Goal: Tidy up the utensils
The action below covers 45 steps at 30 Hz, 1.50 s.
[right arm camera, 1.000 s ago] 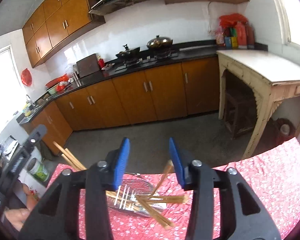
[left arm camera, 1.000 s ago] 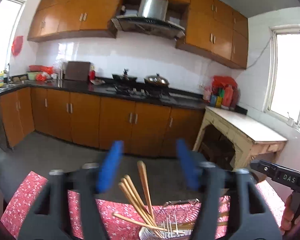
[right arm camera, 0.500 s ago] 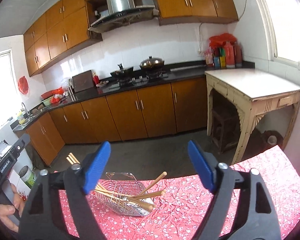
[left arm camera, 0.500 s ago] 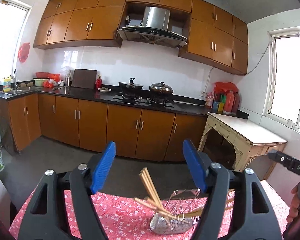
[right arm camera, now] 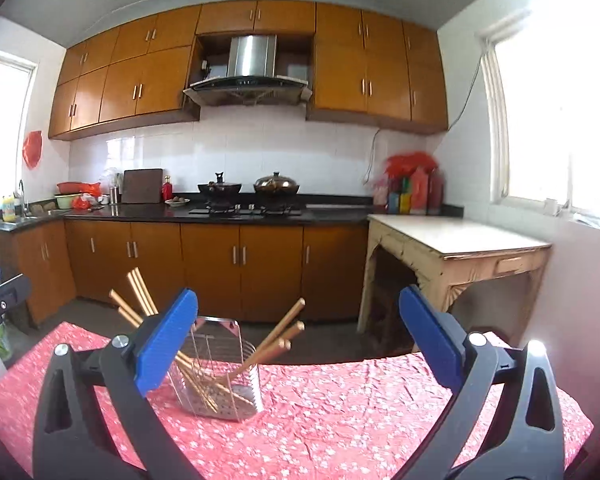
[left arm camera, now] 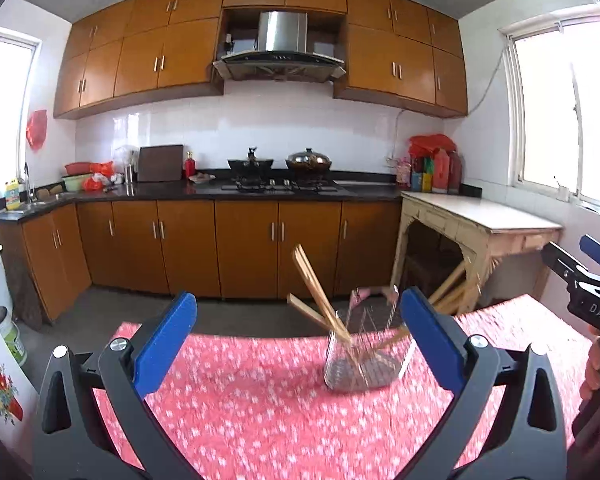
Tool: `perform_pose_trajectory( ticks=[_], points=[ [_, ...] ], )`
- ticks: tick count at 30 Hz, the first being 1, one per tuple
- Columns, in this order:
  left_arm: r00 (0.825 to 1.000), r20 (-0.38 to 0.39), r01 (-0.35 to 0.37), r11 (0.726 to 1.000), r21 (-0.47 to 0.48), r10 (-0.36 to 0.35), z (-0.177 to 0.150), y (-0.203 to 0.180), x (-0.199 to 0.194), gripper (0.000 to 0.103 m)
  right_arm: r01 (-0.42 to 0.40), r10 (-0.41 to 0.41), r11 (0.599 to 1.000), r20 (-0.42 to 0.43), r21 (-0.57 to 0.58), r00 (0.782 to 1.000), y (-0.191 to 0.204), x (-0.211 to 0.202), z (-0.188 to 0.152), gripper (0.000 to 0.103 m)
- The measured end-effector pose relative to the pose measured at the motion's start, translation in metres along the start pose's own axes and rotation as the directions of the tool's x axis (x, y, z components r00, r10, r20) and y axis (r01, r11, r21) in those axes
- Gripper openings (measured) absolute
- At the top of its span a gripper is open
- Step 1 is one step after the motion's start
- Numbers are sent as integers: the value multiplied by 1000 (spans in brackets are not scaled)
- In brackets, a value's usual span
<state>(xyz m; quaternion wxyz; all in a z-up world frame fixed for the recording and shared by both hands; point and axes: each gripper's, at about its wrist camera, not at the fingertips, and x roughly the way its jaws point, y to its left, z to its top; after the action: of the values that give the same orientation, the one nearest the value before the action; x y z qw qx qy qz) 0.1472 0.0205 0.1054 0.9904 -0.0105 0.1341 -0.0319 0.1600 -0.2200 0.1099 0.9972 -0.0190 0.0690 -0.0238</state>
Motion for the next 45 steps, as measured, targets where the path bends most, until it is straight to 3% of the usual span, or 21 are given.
perform_pose_trajectory(
  ticks=[5, 9, 13, 23, 45],
  points=[
    [1000, -26, 10, 999, -30, -11, -46, 6, -8, 101, -49, 49, 999, 7, 17, 999, 8, -23, -41, 99],
    [999, 9, 31, 997, -77, -31, -76, 11, -22, 101, -84, 84, 996, 4, 10, 996, 16, -40, -68, 99],
    [999, 51, 13, 998, -61, -10, -92, 6, -38, 101, -82, 82, 997, 32, 1, 996, 22, -55, -84, 99],
    [994, 109, -23, 999, 38, 18, -113, -16, -54, 101, -77, 77, 997, 61, 6, 995, 25, -73, -111, 99],
    [998, 55, -33, 999, 18, 32, -132, -16, -64, 101, -96, 96, 995, 34, 0, 995, 24, -88, -126, 99]
  ],
)
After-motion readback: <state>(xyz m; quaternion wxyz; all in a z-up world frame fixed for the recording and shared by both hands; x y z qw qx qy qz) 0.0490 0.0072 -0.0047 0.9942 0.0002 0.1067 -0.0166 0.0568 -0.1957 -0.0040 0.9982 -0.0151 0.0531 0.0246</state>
